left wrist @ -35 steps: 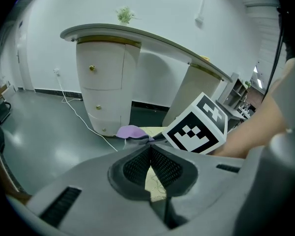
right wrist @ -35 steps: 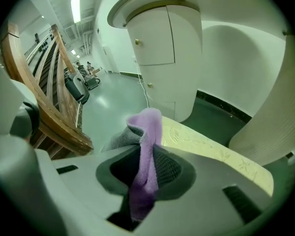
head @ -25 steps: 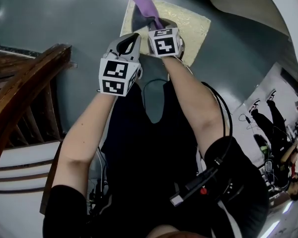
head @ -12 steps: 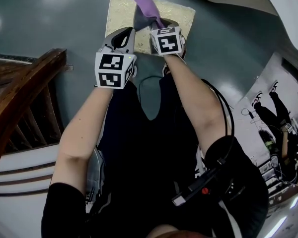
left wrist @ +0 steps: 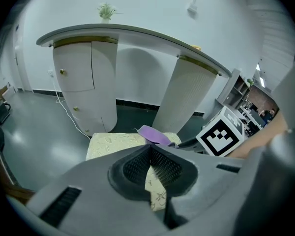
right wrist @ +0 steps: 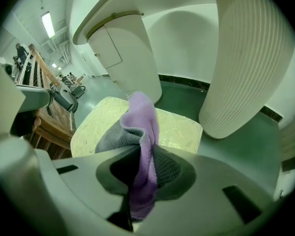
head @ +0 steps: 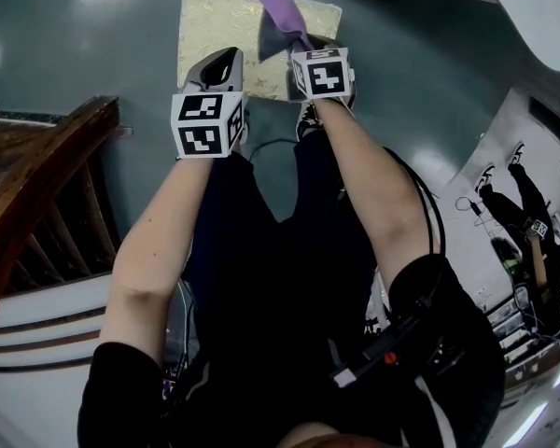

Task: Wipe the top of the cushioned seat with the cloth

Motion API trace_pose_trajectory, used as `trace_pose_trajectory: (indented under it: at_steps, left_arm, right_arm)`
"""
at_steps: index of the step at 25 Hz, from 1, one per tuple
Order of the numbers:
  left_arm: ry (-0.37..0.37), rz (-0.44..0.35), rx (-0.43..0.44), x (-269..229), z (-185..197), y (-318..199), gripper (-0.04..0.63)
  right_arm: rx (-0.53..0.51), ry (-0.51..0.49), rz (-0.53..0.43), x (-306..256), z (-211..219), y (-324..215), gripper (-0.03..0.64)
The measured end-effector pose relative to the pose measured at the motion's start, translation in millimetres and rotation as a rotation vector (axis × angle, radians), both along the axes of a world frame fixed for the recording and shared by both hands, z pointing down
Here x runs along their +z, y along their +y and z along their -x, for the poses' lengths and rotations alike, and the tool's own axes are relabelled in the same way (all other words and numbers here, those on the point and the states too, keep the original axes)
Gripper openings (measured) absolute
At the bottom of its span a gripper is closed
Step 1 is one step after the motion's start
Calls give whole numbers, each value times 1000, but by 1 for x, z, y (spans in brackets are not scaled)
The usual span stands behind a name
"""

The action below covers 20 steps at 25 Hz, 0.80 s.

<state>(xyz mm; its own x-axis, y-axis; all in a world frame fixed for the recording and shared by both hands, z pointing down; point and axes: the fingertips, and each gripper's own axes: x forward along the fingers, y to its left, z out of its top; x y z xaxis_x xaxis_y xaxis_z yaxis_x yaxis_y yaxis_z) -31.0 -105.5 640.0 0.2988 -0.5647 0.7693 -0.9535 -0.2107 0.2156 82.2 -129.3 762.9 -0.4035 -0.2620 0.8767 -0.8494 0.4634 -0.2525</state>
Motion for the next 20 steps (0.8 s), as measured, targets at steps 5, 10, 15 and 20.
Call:
trace_pose_trajectory:
  at_steps: [5,10,15,20]
  left_arm:
    - [3,3,-6,-7,-21,1,5]
    - [-11,11,2,-9,-15,6,5]
    - [14,16,-2,-11,3,8,5]
    - [34,13,29,-14,39,18,5]
  right_arm:
    - [59,22,29,-2,-37,1,78]
    - [121,98,62,5,-80,4,80]
    - [178,125,-4,-18,-98,-1,81]
    - [219,64,-88,-60,-52,3,81]
